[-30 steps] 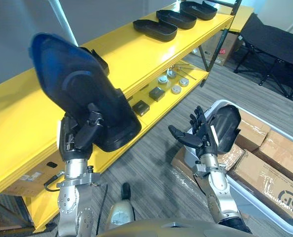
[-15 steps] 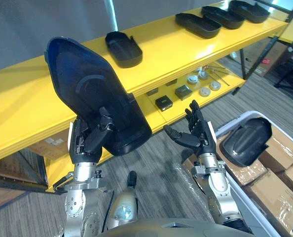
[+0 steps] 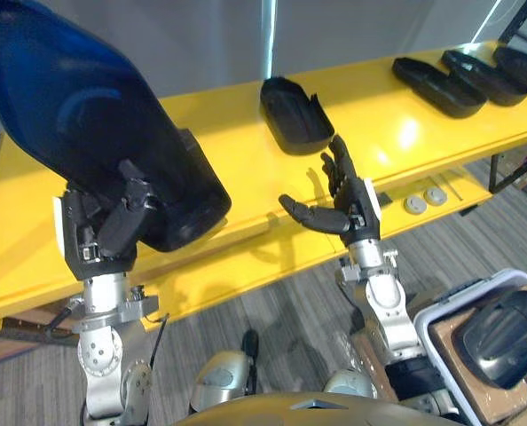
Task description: Walk over and take three plastic housings, then place them on the shelf
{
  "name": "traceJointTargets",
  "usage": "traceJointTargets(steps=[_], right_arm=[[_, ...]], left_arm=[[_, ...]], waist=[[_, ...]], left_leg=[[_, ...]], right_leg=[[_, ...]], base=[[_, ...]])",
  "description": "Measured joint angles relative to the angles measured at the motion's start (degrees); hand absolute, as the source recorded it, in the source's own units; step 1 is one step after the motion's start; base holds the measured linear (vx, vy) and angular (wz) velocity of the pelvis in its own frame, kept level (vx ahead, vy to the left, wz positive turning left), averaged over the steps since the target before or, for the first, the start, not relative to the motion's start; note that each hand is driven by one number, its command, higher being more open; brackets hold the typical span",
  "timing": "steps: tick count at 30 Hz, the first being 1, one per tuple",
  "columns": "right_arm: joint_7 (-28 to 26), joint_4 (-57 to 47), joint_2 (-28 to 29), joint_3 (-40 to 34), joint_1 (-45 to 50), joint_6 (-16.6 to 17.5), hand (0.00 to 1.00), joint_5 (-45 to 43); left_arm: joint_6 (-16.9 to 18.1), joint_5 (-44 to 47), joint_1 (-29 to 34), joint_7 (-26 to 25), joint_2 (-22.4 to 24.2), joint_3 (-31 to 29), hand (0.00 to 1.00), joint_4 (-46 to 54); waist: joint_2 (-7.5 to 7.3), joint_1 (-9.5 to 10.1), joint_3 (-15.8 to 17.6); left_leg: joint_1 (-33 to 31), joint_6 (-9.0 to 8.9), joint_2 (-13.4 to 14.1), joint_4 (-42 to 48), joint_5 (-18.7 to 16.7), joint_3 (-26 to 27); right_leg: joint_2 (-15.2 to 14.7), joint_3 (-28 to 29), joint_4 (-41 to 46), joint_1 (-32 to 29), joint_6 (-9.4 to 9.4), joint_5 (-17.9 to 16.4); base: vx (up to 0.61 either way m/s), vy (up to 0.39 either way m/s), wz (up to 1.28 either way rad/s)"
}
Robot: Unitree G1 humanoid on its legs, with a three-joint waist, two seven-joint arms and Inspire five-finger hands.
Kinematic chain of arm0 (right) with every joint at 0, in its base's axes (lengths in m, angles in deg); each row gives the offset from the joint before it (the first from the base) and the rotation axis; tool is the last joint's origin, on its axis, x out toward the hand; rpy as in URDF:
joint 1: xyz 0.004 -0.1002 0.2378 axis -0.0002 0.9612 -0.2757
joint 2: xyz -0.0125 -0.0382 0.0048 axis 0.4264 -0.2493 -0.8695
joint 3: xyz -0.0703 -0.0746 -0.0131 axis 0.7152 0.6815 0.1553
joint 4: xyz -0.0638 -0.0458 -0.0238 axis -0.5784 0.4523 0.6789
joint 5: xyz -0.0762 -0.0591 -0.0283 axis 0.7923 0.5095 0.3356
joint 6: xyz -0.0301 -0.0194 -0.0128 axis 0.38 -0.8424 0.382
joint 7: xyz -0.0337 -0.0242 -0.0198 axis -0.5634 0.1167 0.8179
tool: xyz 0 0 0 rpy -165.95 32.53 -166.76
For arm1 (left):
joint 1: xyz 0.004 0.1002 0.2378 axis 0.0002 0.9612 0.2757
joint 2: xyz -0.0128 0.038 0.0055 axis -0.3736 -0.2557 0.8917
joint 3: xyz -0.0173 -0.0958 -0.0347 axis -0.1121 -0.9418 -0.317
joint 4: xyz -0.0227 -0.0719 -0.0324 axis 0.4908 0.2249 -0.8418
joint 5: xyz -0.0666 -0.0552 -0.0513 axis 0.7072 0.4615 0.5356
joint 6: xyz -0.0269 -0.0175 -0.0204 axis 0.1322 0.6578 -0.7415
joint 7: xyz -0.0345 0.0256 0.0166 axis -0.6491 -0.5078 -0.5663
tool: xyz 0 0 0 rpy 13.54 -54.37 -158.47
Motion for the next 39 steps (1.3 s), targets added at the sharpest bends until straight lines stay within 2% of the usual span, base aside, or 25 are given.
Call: traceJointTargets(steps=[1,2,3,4,6,7,8,10,12,21,25,27,28,29,31,32,34,36,38,39], right_arm=[[0.2,-3.3,-1.3,-0.9,-1.3,0.0,1.00,0.1],[0.5,-6.3,-2.3,-2.4,-2.3,0.0,1.00,1.8],[0.5,-7.7,-2.7,-3.2,-2.8,0.1,1.00,2.1],[-0.1,-10.0,-3.7,-4.8,-3.2,0.7,1.00,1.8],[-1.0,-11.8,-4.5,-7.4,-3.5,2.8,1.00,0.8],[-1.3,-12.7,-4.8,-8.6,-3.7,3.9,1.00,-1.0],[-2.0,-12.9,-5.1,-9.7,-3.7,4.6,1.00,-2.7],[-2.1,-12.9,-5.7,-11.8,-3.3,4.5,1.00,-3.3],[-1.9,-12.9,-5.7,-14.9,-1.6,3.1,1.00,-4.6],[-3.4,-13.0,-0.8,-15.2,6.4,1.3,1.00,-7.1],[-2.6,-12.9,-0.6,-16.1,8.3,0.2,1.00,-7.9],[-1.7,-12.9,-0.6,-16.6,8.4,0.3,1.00,-7.8],[-1.2,-12.9,-0.7,-16.7,8.3,0.9,1.00,-7.8],[-0.4,-12.9,-0.8,-16.8,8.5,1.9,1.00,-7.8],[1.4,-13.0,-0.7,-17.2,9.3,2.7,1.00,-7.3],[2.4,-13.0,-0.5,-17.6,10.5,3.2,1.00,-7.3],[2.9,-14.1,-0.4,-17.7,12.4,3.5,1.00,-7.6],[2.3,-17.1,0.7,-17.7,14.4,4.4,1.00,-8.2],[1.6,-18.2,1.4,-17.6,14.7,5.1,1.00,-8.2],[1.4,-18.4,1.4,-17.5,14.6,5.1,1.00,-8.0]], left_arm=[[0.0,-0.1,-2.5,-0.1,-0.9,0.5,0.00,-0.5],[0.0,-0.1,-4.3,-0.4,-1.4,1.1,0.00,-1.6],[-0.1,-0.2,-4.7,-0.6,-1.5,1.3,0.00,-2.0],[-0.5,-0.2,-4.7,-0.6,-1.5,1.4,0.00,-2.8],[-1.3,-0.1,-4.4,-1.4,-1.5,1.0,0.00,-3.9],[-1.9,0.1,-3.5,-1.6,-0.9,0.6,0.00,-4.0],[-2.0,0.2,-2.0,-1.4,0.1,0.5,0.00,-4.2],[-2.9,0.4,-0.7,0.2,0.7,0.6,0.00,-4.3],[-3.4,0.5,-0.9,3.1,1.6,2.6,0.00,-4.3],[-4.0,-0.2,0.3,3.5,1.9,6.3,0.00,-3.2],[-4.2,-1.3,1.4,3.3,1.8,8.3,0.00,-3.1],[-4.2,-2.4,1.4,3.2,1.7,8.6,0.00,-3.1],[-4.2,-2.5,1.3,3.2,1.6,8.7,0.00,-3.0],[-4.3,-2.5,1.3,3.3,1.5,8.7,0.00,-3.1],[-5.6,-2.6,1.0,4.4,1.3,8.9,0.00,-3.1],[-6.8,-2.9,0.9,5.1,1.1,9.0,0.00,-3.1],[-8.3,-3.2,0.9,6.0,-0.6,9.0,0.00,-2.6],[-9.7,-4.3,0.8,6.4,-2.8,8.5,0.00,-0.9],[-11.1,-4.3,0.5,7.4,-4.5,8.0,0.00,-0.2],[-12.9,-4.4,-0.6,7.7,-5.5,8.0,0.00,-0.2]], waist=[[0.13,-1.26,-0.1],[0.07,-2.29,-0.3],[-0.22,-2.40,-0.5],[-1.10,-2.29,-1.6],[-2.35,-2.24,-3.6],[-2.58,-2.45,-4.4],[-1.48,-2.14,-5.1],[-0.12,-2.61,-6.1],[1.21,-2.76,-6.9],[1.43,-2.64,-7.2],[1.54,-4.40,-7.1],[1.99,-4.41,-7.0],[2.09,-4.44,-7.1],[2.46,-4.69,-7.1],[2.59,-6.04,-7.1],[2.82,-6.59,-7.3],[2.87,-6.91,-7.4],[2.96,-7.16,-7.5],[3.05,-7.43,-7.5],[2.95,-7.42,-7.5]], left_leg=[[0.1,-0.26,-0.1,-0.1,-0.2,-2.2],[0.4,-0.72,-0.6,-0.4,-0.3,-4.1],[1.1,-1.01,-1.1,-0.9,-0.2,-4.9],[2.2,-1.28,-2.1,-2.2,0.0,-6.2],[2.8,-2.18,-3.2,-2.6,-0.8,-8.3],[2.8,-2.93,-3.3,-2.1,-1.9,-9.1],[2.3,-2.98,-1.3,-0.7,-4.4,-6.1],[1.0,-4.17,3.0,1.5,-5.2,3.0],[2.0,-4.22,3.8,0.5,-4.5,7.1],[4.6,-4.29,3.3,-2.1,-4.3,6.5],[1.0,-4.79,2.3,1.7,-4.0,6.4],[0.1,-4.97,2.2,3.4,-4.1,6.1],[0.5,-5.81,2.3,2.7,-4.8,6.7],[1.0,-5.53,3.5,2.3,-6.7,11.1],[2.1,-5.90,4.8,2.3,-6.4,17.2],[2.9,-4.83,4.0,1.4,-5.7,17.9],[4.2,-4.08,2.3,-1.6,-5.2,18.6],[4.1,-3.48,1.2,-4.0,-4.4,19.3],[4.2,-2.89,0.7,-5.5,-3.3,20.2],[4.3,-3.01,0.3,-6.2,-2.8,20.2]], right_leg=[[3.2,3.9,-6.6,-1.6,1.26,0.8],[4.8,7.0,-11.2,-2.5,2.94,2.0],[5.1,8.2,-13.0,-2.6,3.48,2.5],[4.9,8.2,-15.9,-2.2,3.59,2.9],[5.1,6.7,-22.5,0.7,1.44,5.5],[5.3,5.4,-26.4,3.3,1.25,11.9],[6.4,3.6,-29.2,5.4,1.33,13.0],[7.3,0.3,-31.8,7.9,1.15,13.2],[7.8,-1.9,-33.4,10.4,1.13,13.2],[7.9,-2.1,-35.2,13.1,1.05,13.1],[6.6,-3.4,-35.0,12.7,0.67,12.2],[6.4,-3.3,-34.8,12.6,0.65,12.1],[6.0,-3.1,-34.7,12.6,1.21,11.7],[5.7,-3.0,-34.2,12.5,1.81,11.4],[4.1,-3.0,-31.8,12.0,2.13,10.1],[3.0,-2.8,-30.2,11.9,2.65,9.5],[2.0,-1.5,-29.9,11.6,3.09,9.8],[1.2,-0.8,-30.2,10.3,4.24,10.6],[1.1,-0.6,-31.5,10.0,4.75,11.8],[1.1,-0.6,-32.3,10.1,4.68,12.6]], base=[[0.25,-0.046,1.16],[0.21,-0.070,1.12],[0.23,-0.118,0.93],[0.27,-0.174,0.76],[0.29,-0.219,0.76],[0.31,-0.267,0.60],[0.30,-0.253,0.59],[0.19,-0.132,0.58],[0.25,-0.070,0.65],[0.10,-0.001,0.10],[-0.05,0.034,0.33],[-0.11,0.016,0.10],[-0.13,0.020,-0.04],[-0.13,0.027,-0.04],[-0.14,0.090,0.07],[-0.14,0.152,0.04],[-0.10,0.168,-0.11],[-0.05,0.158,-0.08],[-0.02,0.132,-0.04],[0.00,0.072,0.01]])
